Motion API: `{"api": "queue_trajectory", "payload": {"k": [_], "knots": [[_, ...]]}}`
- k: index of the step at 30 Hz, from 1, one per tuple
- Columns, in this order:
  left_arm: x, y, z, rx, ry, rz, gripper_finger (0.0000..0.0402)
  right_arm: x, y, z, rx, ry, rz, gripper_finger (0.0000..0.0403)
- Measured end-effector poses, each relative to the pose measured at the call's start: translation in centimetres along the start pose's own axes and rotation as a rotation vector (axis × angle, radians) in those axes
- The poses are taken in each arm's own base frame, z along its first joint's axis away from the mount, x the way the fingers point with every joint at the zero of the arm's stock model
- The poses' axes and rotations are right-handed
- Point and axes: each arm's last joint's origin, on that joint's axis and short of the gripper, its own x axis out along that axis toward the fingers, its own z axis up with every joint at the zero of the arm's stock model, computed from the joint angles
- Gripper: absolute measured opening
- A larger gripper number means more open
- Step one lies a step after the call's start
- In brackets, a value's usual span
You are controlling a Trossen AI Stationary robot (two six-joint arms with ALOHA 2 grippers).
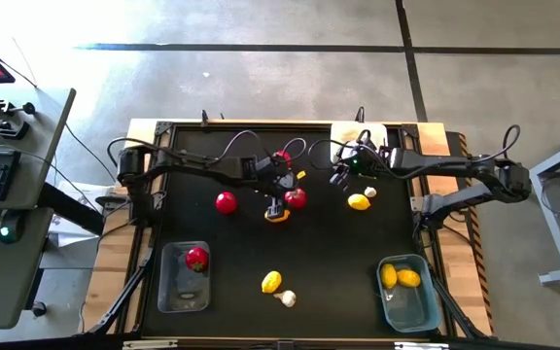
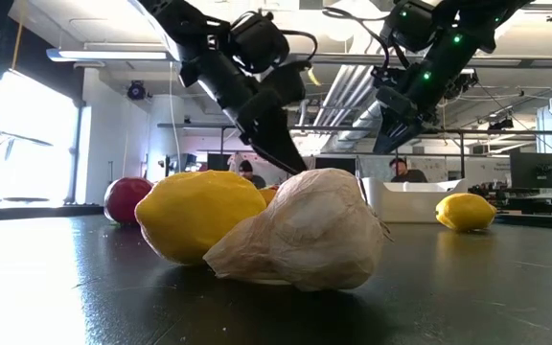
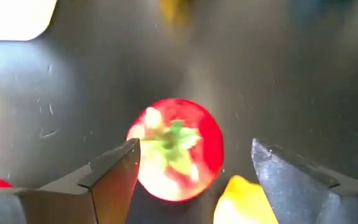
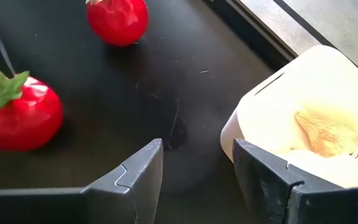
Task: Sort produce into baskets
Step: Put the tomato into the transparent bin
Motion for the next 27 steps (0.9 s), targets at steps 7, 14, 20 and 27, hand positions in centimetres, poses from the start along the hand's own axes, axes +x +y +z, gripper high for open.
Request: {"api": "queue_trajectory", "payload": {"k": [7, 14, 20, 27], "knots": [[2.0, 0.0, -0.8, -0.022, 0.009, 0.003, 0.0296, 0.0, 0.0, 0.1, 0.004, -0.012, 0.003, 0.0184], [2.5, 0.1, -0.6, -0.026, -0.023, 0.008, 0.0296, 0.0, 0.0, 0.1, 0.004, -0.012, 0.003, 0.0184], [3.2, 0.1, -0.6, -0.014, -0.056, 0.007, 0.0296, 0.0, 0.0, 0.1, 0.004, -0.013, 0.003, 0.0184], [4.3, 0.1, -0.8, -0.002, -0.073, 0.004, 0.0293, 0.0, 0.2, 0.1, -0.001, -0.012, 0.008, 0.0184]]}}
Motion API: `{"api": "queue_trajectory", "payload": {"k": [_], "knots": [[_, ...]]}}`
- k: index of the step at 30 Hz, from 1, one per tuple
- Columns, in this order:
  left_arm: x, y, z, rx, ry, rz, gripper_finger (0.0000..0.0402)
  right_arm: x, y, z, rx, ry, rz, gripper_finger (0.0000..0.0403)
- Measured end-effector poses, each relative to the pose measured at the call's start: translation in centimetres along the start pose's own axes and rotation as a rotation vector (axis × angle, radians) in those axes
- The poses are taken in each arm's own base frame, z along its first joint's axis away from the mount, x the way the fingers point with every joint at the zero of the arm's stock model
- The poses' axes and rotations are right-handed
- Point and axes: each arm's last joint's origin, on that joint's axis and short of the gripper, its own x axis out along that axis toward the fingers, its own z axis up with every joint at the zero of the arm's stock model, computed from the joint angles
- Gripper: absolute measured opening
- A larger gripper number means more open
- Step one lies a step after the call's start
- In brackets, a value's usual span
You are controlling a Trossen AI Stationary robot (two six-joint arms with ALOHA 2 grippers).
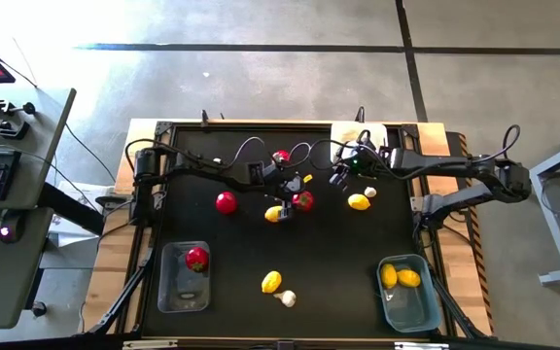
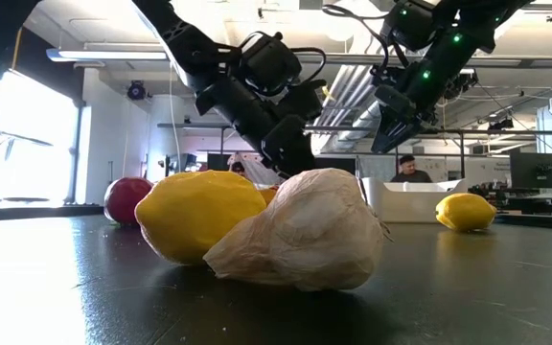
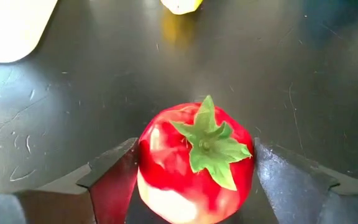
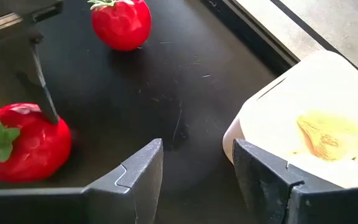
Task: Sort produce into baskets
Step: Put the tomato into the transparent bin
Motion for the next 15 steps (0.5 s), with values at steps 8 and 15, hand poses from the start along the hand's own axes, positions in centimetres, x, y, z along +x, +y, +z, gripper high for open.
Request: {"api": "queue_trajectory", "payload": {"k": [8, 15], "knots": [[0.02, 0.0, -0.08, 0.045, 0.005, 0.001, 0.0237, -0.01, 0.06, -0.01, -0.002, 0.0, 0.005, 0.0184], [-0.23, 0.29, 0.01, 0.075, 0.0, 0.006, 0.0192, -0.01, 0.07, -0.01, -0.002, 0.001, 0.008, 0.0184]]}}
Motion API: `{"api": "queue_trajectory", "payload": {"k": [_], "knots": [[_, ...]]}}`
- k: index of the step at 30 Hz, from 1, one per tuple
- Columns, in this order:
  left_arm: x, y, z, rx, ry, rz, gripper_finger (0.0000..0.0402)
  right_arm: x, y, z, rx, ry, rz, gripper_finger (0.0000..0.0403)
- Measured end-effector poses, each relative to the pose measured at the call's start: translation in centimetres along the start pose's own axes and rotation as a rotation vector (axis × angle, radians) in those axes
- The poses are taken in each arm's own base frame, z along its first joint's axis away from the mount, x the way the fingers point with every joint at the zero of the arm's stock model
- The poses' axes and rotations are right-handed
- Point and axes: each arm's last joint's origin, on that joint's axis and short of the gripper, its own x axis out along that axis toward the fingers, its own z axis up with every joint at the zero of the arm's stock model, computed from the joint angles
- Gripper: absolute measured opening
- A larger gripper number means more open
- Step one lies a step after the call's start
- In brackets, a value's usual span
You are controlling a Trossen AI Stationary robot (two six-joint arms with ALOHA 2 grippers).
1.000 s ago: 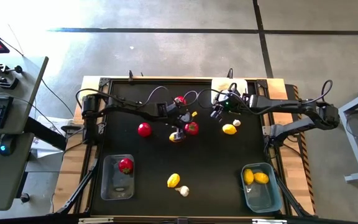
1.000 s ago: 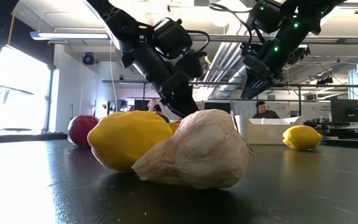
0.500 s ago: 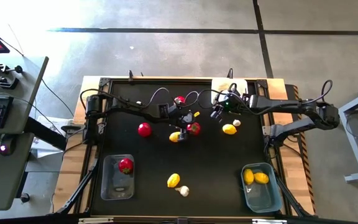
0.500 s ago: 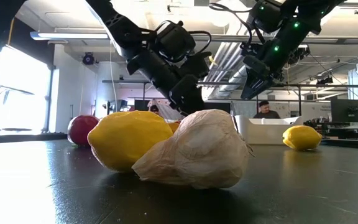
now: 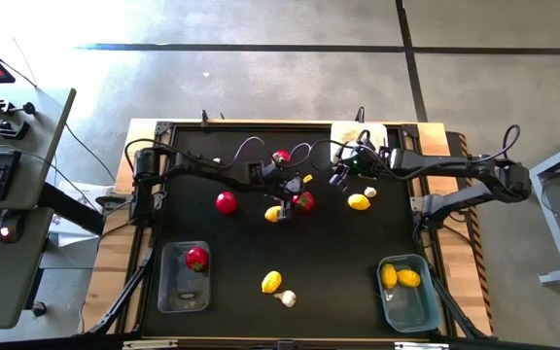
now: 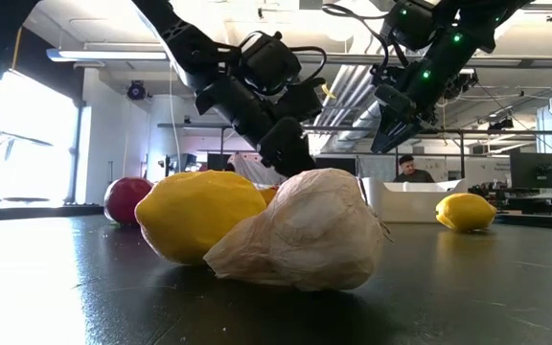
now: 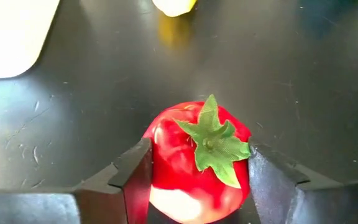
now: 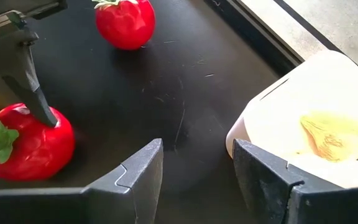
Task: Sort produce into baskets
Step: Put the tomato into the transparent bin
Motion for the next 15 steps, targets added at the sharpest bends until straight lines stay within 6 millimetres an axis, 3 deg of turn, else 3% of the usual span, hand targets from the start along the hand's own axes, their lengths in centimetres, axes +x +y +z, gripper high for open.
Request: {"api": "queue_trajectory", "payload": {"k": [6, 15], "knots": [[-1.8, 0.8, 0.5, 0.008, 0.011, 0.024, 0.0186, 0.0, 0.0, 0.0, -0.001, 0.002, 0.0, 0.0184], [-6.7, 1.3, 2.7, 0.055, -0.04, 0.002, 0.0182, 0.0, 0.0, 0.0, 0.0, 0.0, 0.0, 0.0184]]}}
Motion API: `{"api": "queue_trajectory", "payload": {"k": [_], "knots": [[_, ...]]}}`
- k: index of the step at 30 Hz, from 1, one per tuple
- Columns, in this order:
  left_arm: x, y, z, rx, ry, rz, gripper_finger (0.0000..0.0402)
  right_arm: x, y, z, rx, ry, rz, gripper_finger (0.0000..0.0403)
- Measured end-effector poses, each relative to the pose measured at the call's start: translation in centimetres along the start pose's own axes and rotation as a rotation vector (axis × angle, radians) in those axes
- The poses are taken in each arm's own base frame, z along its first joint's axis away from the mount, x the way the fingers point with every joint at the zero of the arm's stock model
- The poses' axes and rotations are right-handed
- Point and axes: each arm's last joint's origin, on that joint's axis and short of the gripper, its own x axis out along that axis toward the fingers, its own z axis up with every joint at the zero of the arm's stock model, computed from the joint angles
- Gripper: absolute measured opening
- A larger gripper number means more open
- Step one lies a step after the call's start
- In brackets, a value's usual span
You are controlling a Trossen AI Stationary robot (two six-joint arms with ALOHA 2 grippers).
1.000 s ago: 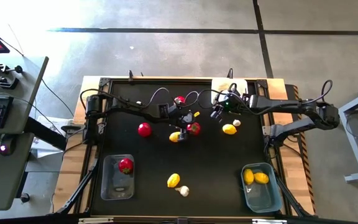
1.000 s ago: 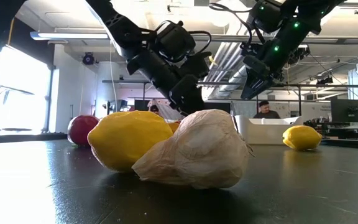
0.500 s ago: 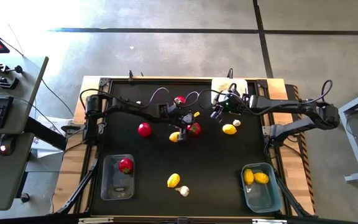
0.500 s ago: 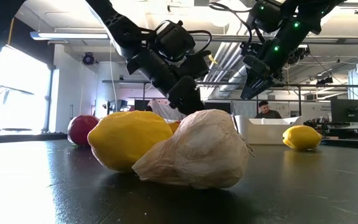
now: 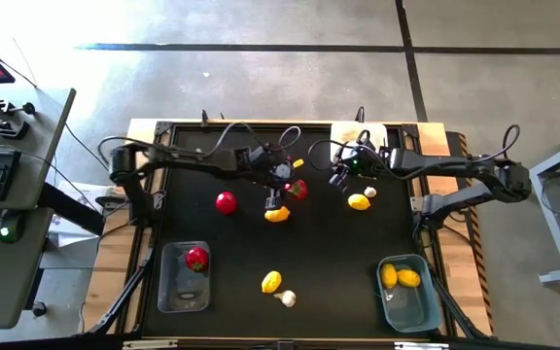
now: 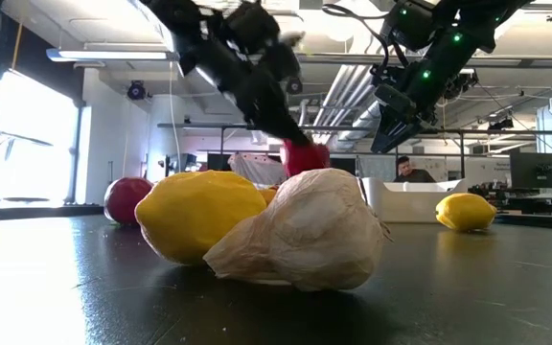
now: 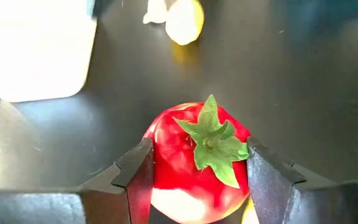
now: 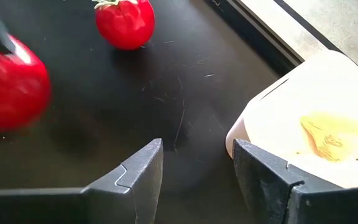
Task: Sort produce into baskets
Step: Put the tomato into the transparent bin
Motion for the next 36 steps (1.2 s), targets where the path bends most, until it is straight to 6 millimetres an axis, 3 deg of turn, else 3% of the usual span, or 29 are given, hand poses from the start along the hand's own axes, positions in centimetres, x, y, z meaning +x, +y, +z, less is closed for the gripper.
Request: {"api": "queue_trajectory", "payload": {"k": [8, 15, 29, 36], "knots": [[-6.7, -2.2, 2.1, 0.018, 0.015, -0.04, 0.0181, 0.0, 0.0, 0.1, -0.005, -0.014, 0.002, 0.0184], [-12.2, -7.2, 1.7, -0.028, 0.172, -0.166, 0.0181, 0.0, 0.1, 0.5, -0.033, -0.052, 0.008, 0.0184], [-19.7, -19.1, -2.1, -0.33, 0.651, -0.212, 0.0181, -0.1, 0.2, 1.1, -0.036, -0.106, 0.017, 0.0184], [-20.3, -22.2, -5.9, -0.398, 0.811, -0.098, 0.0172, -0.1, 0.2, 1.1, -0.036, -0.108, 0.017, 0.0184]]}}
